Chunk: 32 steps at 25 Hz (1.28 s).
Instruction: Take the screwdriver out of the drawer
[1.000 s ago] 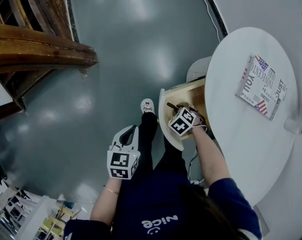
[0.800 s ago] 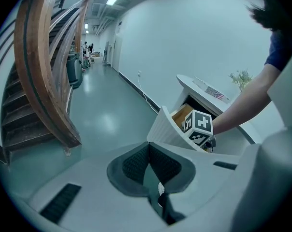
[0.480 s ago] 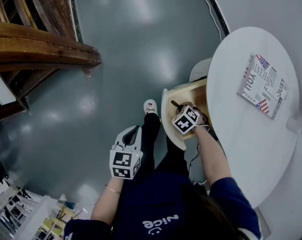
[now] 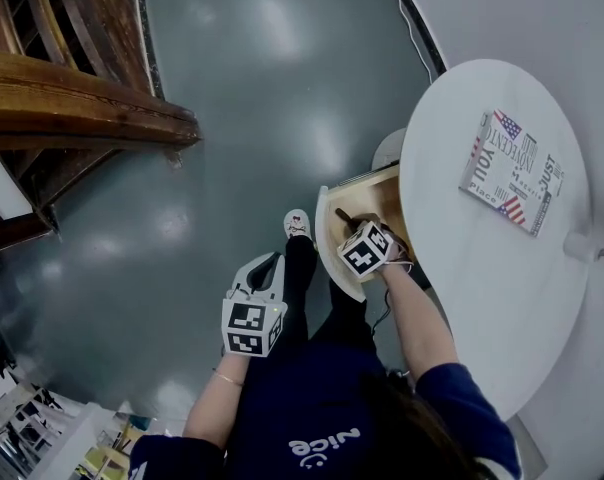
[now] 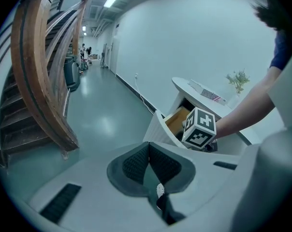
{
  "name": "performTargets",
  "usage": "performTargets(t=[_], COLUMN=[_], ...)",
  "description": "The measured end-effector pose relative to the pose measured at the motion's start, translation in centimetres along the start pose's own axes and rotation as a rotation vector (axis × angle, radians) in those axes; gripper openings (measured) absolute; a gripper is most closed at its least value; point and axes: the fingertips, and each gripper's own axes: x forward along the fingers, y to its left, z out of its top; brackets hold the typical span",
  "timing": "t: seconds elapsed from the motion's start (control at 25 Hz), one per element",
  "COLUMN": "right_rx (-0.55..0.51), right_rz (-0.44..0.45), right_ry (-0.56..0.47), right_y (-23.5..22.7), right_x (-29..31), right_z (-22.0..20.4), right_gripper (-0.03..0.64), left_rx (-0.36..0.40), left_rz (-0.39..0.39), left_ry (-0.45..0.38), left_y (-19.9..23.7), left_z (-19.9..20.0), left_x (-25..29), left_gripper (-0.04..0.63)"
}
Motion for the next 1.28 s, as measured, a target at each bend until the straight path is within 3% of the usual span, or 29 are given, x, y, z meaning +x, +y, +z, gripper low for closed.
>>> performTargets(t=[0.28,0.52,0.88,1.28], right_rx=[0.052,0.165,0.178,0.189], right_rz=[-0.017,-0.007,-0.035,-0.076], right_ry=[-0.063,-0.114,-0.191,-0.309], right_y=[-0.3,0.8,1.1,2.3], right_x=[-3.2,-5.9,-9.7,-14.6], right_z=[0.5,0.4,1.0,2.3], right_gripper=[0.046,0.047,0.046,0.047], left_rx=[0.005,0.009,0.033,0.050], left_rz=[-0.012,-0.017,-0.031,-0.062], left_ry=[-0.032,-0.039,-0.055,-0.144], left_y=[-1.7,-2.7,-4.0,-6.1], left_z=[1.1,1.5,1.8,4.9], left_x=[0.2,0.0,0.0,-0.3], left_gripper=[0.005,0.005,0.005,0.005])
